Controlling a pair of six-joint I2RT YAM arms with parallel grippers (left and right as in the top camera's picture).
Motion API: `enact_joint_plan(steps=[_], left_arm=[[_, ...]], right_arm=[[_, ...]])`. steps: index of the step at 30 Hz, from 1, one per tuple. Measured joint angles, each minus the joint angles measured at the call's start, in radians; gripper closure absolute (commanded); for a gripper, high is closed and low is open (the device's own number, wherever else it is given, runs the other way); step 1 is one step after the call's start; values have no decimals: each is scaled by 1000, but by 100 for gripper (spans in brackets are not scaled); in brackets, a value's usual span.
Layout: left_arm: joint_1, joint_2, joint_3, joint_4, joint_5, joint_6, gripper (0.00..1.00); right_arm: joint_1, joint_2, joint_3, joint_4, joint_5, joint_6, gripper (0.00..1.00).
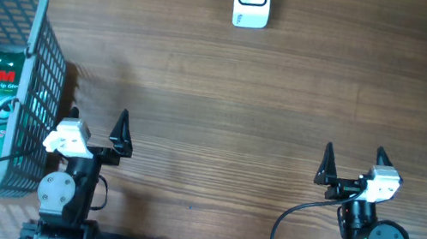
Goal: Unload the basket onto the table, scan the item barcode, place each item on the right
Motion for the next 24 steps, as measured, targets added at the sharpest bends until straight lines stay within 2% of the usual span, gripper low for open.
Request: enact_joint_plan(steps=[6, 12, 16, 19, 22, 24], left_arm=[[0, 0, 0, 5, 27, 0, 0], [0, 11, 54, -27, 241, -11, 0], [0, 112, 254, -47, 360, -48, 0], [0, 240, 432, -141, 390, -88, 0], [0, 421, 701, -307, 400, -105, 0], [0, 584, 978, -472, 349, -110, 0]], right_arm=[[0, 0, 0, 0, 0, 0, 0], [0, 0, 0, 0, 0, 0, 0], [0, 0, 0, 0, 0, 0, 0], [0, 0, 0, 0, 0, 0, 0], [0, 1, 0, -1, 0, 0, 0], [0, 1, 0, 0, 0, 0, 0]])
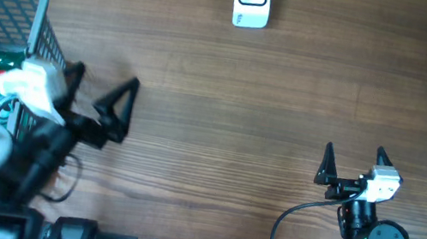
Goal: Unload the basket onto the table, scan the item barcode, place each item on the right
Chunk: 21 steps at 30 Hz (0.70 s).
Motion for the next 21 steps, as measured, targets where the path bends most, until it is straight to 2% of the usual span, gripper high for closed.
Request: enact_joint_plan(steps=[3, 6, 7, 11, 12, 13, 16, 19, 21], left_arm=[[1, 177, 404, -272, -47, 11, 0], [1, 186, 476, -319, -73, 21, 0], [2, 187, 477, -325, -126, -2, 0], [5, 204, 493, -401, -537, -289, 0], [5, 207, 497, -407, -570, -316, 0], [5, 216, 518, -434, -700, -430, 0], [6, 222, 540, -575, -924, -700, 0], [54, 265, 547, -743, -1026, -898, 0], [138, 326, 548, -810, -1037, -954, 0]], right_arm=[[0, 0, 0, 0, 0, 0, 0], [0, 0, 0, 0, 0, 0, 0], [0, 0, 0, 0, 0, 0, 0], [0, 0, 0, 0, 0, 0, 0], [0, 0, 0, 0, 0, 0, 0], [0, 0, 0, 0, 0, 0, 0], [0, 0, 0, 0, 0, 0, 0], [0, 0, 0, 0, 0, 0, 0], [0, 0, 0, 0, 0, 0, 0]])
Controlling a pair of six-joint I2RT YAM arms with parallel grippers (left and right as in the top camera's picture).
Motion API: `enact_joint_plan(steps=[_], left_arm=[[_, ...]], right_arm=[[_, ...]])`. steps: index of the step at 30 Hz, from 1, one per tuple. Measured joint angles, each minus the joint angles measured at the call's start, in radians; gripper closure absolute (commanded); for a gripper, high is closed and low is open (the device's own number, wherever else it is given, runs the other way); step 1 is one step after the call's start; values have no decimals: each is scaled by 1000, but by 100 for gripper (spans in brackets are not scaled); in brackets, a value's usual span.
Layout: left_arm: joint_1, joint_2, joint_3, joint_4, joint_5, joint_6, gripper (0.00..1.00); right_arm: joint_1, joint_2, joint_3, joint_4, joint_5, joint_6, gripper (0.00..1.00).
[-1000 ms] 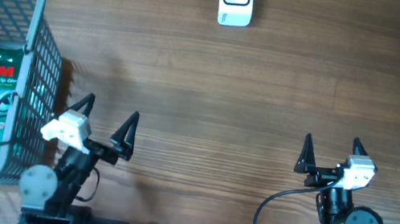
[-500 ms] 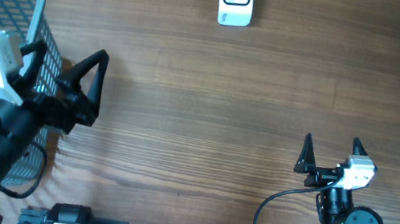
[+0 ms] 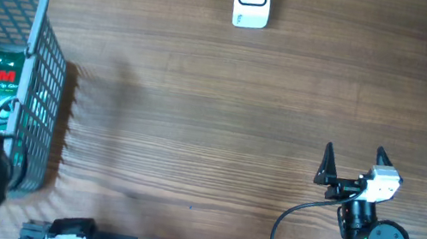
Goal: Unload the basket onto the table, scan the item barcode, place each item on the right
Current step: 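Reach the left gripper into the basket and grasp the green 3M pack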
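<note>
The item, a green 3M package, lies inside the blue-grey wire basket (image 3: 40,12) at the left edge of the overhead view. My left arm is a dark blur raised over the basket's near half, covering the lower part of the package; its fingers do not show. The white barcode scanner stands at the far edge of the table, middle. My right gripper (image 3: 355,154) rests open at the near right with nothing between its fingers.
The wooden table (image 3: 218,94) stretches between basket and scanner. A black cable (image 3: 287,223) loops beside the right arm's base at the near edge.
My left arm has moved further left, from beside the basket's right wall to over the basket itself. Its open fingers, seen then, are now hidden. The right arm has not moved.
First both grippers rested open at the near edge, with the package in the basket. Then my left arm was swung left with its open fingers at the basket's right wall. Now it hangs over the basket, above the package.
</note>
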Motion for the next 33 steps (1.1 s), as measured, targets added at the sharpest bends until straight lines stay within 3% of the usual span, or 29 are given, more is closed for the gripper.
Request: enact_joint_plan(steps=[4, 6, 10, 16, 19, 28, 33], left_arm=[[287, 152, 0, -37, 118, -32, 0], [474, 221, 0, -43, 253, 13, 0], [669, 393, 0, -158, 466, 148, 0], [679, 517, -47, -33, 572, 401, 0], [679, 552, -92, 18, 591, 467, 0], [671, 598, -351, 115, 621, 497, 0], [671, 598, -404, 153, 622, 496, 0]], right_arm=[[0, 0, 0, 0, 0, 0, 0], [0, 0, 0, 0, 0, 0, 0], [0, 0, 0, 0, 0, 0, 0], [0, 0, 0, 0, 0, 0, 0], [0, 0, 0, 0, 0, 0, 0], [0, 0, 0, 0, 0, 0, 0], [0, 0, 0, 0, 0, 0, 0]])
